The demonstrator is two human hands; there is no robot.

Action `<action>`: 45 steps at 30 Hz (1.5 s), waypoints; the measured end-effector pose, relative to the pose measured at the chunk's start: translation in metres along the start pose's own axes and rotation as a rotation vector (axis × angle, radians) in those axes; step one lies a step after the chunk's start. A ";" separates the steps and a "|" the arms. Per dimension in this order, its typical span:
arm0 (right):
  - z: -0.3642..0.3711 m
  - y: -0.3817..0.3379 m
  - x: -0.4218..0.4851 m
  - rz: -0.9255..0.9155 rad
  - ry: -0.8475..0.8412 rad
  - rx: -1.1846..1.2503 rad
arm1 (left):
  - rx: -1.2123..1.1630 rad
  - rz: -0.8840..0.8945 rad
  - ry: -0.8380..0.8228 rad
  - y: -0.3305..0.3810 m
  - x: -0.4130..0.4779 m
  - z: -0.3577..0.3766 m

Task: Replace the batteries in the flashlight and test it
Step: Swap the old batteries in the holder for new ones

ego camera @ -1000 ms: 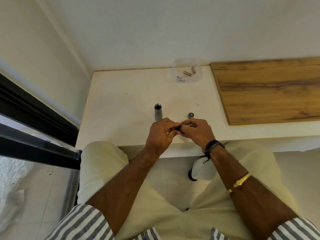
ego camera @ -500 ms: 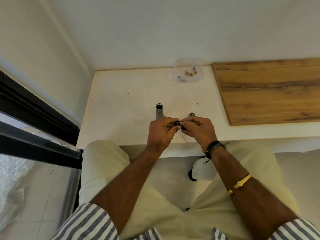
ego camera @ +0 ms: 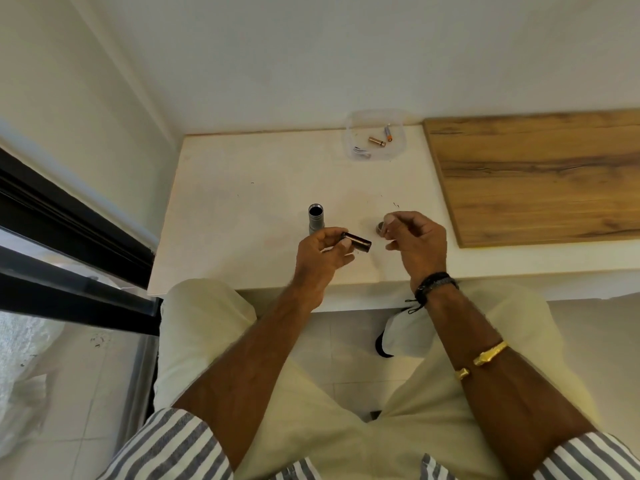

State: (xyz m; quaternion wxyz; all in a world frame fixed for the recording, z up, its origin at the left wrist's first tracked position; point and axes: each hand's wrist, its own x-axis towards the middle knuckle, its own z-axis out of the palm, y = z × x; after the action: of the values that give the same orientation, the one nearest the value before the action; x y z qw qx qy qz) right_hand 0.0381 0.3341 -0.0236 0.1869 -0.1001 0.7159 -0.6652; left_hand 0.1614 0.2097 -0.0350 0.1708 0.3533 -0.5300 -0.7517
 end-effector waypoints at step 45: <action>-0.010 -0.016 -0.027 -0.238 -0.420 -0.552 | -0.190 -0.160 -0.173 0.005 -0.005 -0.004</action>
State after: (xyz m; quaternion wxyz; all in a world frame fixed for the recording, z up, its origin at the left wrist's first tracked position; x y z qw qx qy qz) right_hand 0.0575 0.3523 -0.0034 0.2169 -0.3639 0.7979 -0.4289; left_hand 0.1676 0.2082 -0.0288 0.0969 0.3105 -0.4395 -0.8373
